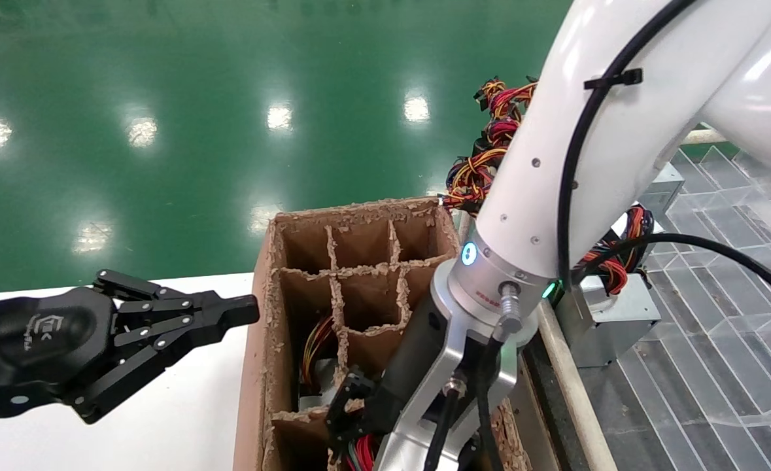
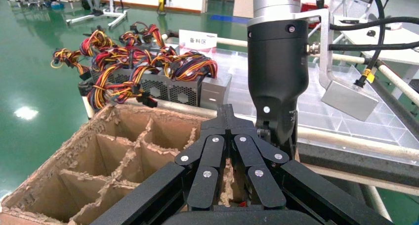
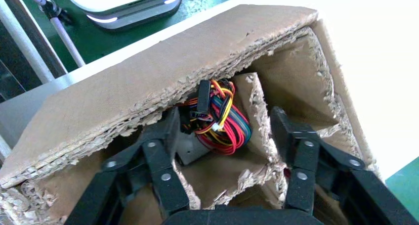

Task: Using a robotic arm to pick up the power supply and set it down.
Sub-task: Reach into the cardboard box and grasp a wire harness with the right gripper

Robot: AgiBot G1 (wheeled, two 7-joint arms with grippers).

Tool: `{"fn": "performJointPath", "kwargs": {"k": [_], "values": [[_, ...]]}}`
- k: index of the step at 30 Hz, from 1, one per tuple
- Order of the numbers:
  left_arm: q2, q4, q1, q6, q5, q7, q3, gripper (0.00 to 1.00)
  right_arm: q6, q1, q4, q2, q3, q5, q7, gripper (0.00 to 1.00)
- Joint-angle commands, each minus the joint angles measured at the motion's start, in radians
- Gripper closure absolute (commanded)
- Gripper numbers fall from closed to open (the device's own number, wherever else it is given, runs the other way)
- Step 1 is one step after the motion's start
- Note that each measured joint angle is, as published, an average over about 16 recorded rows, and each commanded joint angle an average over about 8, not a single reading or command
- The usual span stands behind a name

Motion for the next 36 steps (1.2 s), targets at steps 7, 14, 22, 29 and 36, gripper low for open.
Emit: {"fn": "performJointPath", "kwargs": {"k": [7,14,22,29,36], "values": [[0.000,0.000,0.000,0.000,0.000,0.000,0.000,1.00,0.006,0.003,-0.007,-0.012,-0.006,0.011,-0.035,0.93],[0.000,0.000,0.000,0.000,0.000,0.000,0.000,1.00,0.009,0.007,-0.011,-0.022,-0.011,0.022,-0.063,1.00],[0.000,0.000,0.000,0.000,0.000,0.000,0.000,1.00,0.010,0.016,0.005,-0.035,-0.025,0.037,-0.062,1.00],[0.000,0.000,0.000,0.000,0.000,0.000,0.000,1.00,0.009,0.021,0.028,-0.037,-0.045,0.050,-0.053,1.00],[0.000,0.000,0.000,0.000,0.000,0.000,0.000,1.00,0.020,0.026,0.043,-0.036,-0.062,0.053,-0.037,1.00]]}}
